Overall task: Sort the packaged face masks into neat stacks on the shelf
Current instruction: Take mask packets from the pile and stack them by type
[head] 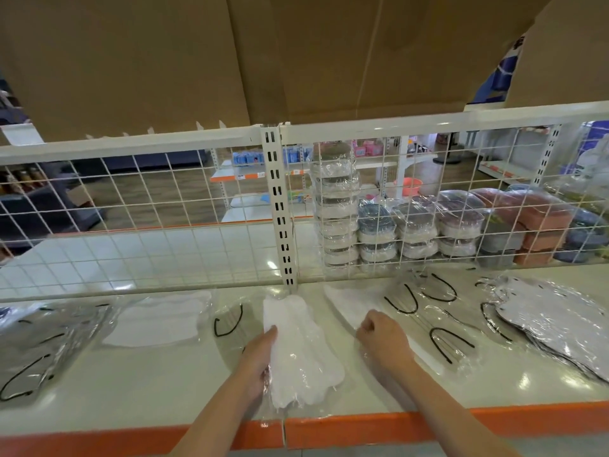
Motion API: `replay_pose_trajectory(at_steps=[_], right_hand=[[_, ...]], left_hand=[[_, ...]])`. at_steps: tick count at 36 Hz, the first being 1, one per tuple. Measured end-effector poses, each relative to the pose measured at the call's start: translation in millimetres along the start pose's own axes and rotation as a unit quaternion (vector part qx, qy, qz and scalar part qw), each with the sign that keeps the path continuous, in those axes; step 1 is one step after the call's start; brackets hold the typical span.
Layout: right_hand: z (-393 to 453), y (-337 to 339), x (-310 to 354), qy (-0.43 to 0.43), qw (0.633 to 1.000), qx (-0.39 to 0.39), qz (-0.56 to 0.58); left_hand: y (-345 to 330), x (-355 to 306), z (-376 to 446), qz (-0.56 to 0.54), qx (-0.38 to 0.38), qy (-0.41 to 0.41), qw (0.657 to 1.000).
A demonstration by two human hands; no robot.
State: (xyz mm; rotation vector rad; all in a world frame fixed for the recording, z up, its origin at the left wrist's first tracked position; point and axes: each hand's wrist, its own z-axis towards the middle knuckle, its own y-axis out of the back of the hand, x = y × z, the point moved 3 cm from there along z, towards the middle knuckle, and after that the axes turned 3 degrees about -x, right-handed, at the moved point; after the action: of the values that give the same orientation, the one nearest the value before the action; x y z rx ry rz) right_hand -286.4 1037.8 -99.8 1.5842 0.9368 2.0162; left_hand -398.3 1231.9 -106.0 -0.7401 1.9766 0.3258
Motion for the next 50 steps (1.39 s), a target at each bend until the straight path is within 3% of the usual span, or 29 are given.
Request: replay_pose_trajectory(at_steps=[3, 5, 7, 9, 11, 14, 18, 21, 23, 26, 30, 32, 34, 36, 38, 40, 42, 45, 47, 50], right_hand=[[-9.7, -3.2, 21.8, 0.043, 0.981, 0.098, 0.163], [-20.5, -10.3, 34.8, 0.079, 0.958, 0.232, 0.152], [-26.9, -17.0, 37.6, 0.085, 0.936, 0.306, 0.15], [-26.7, -15.8, 36.6, 0.056, 0.93, 0.283, 0.229], [-21.7, -11.1, 27.4, 0.005, 0.93, 0.2, 0.309], [-14.8, -1.1, 18.3, -0.016, 0.948, 0.119, 0.294], [-11.6, 0.7, 20.2, 0.006, 0.944, 0.143, 0.297], [-10.9, 3.6, 27.5, 0.067, 0.961, 0.082, 0.257], [-10.8, 2.7, 30.1, 0.093, 0.967, 0.075, 0.225], [-16.9, -0.7, 32.1, 0.102, 0.97, 0.125, 0.182], [-19.2, -10.3, 21.2, 0.022, 0.961, 0.133, 0.239], [-19.9, -14.4, 16.4, -0.08, 0.933, 0.124, 0.329], [-23.1, -20.4, 14.5, -0.128, 0.87, 0.158, 0.449], [-27.0, -22.4, 21.6, -0.117, 0.801, 0.2, 0.552], [-29.2, -21.2, 31.0, -0.108, 0.759, 0.205, 0.608], [-21.5, -18.3, 30.9, -0.11, 0.794, 0.146, 0.58], [-14.0, -9.2, 28.7, -0.084, 0.855, 0.09, 0.503], [-5.7, 8.3, 23.0, -0.008, 0.931, 0.064, 0.361], [-1.3, 10.8, 12.1, 0.006, 0.95, 0.071, 0.303], [-1.2, 5.7, -0.8, -0.037, 0.949, 0.071, 0.306]], left_hand=[[-6.9, 0.5, -6.1, -0.046, 0.037, 0.004, 0.998], [-13.6, -2.2, -13.5, -0.046, 0.091, -0.004, 0.995], [-16.4, -3.1, -15.5, -0.025, 0.113, -0.021, 0.993], [-14.8, -3.5, -12.6, -0.007, 0.088, -0.044, 0.995], [-11.6, -5.4, -10.5, -0.006, 0.06, -0.061, 0.996], [-10.6, -12.9, -11.9, -0.012, 0.062, -0.084, 0.994], [-19.0, -25.8, -19.4, -0.023, 0.123, -0.152, 0.98], [-28.7, -34.1, -29.1, 0.036, 0.135, -0.236, 0.962], [-33.1, -34.8, -31.8, 0.063, 0.122, -0.27, 0.953], [-35.2, -31.0, -31.4, 0.073, 0.074, -0.296, 0.949], [-35.2, -27.8, -31.8, 0.026, 0.015, -0.265, 0.964], [-34.0, -28.1, -29.9, -0.096, 0.035, -0.211, 0.972], [-35.6, -30.1, -29.0, -0.214, 0.082, -0.168, 0.959], [-37.0, -31.3, -27.1, -0.265, 0.109, -0.157, 0.945], [-34.4, -30.3, -25.8, -0.27, 0.112, -0.15, 0.945], [-26.1, -30.1, -22.9, -0.258, 0.109, -0.151, 0.948], [-9.9, -32.8, -18.2, -0.236, 0.102, -0.176, 0.95], [20.3, -32.0, -11.4, -0.162, 0.053, -0.206, 0.963], [33.7, -23.0, -7.5, -0.125, 0.024, -0.195, 0.973], [35.5, -9.6, -5.0, -0.096, 0.036, -0.172, 0.98]])
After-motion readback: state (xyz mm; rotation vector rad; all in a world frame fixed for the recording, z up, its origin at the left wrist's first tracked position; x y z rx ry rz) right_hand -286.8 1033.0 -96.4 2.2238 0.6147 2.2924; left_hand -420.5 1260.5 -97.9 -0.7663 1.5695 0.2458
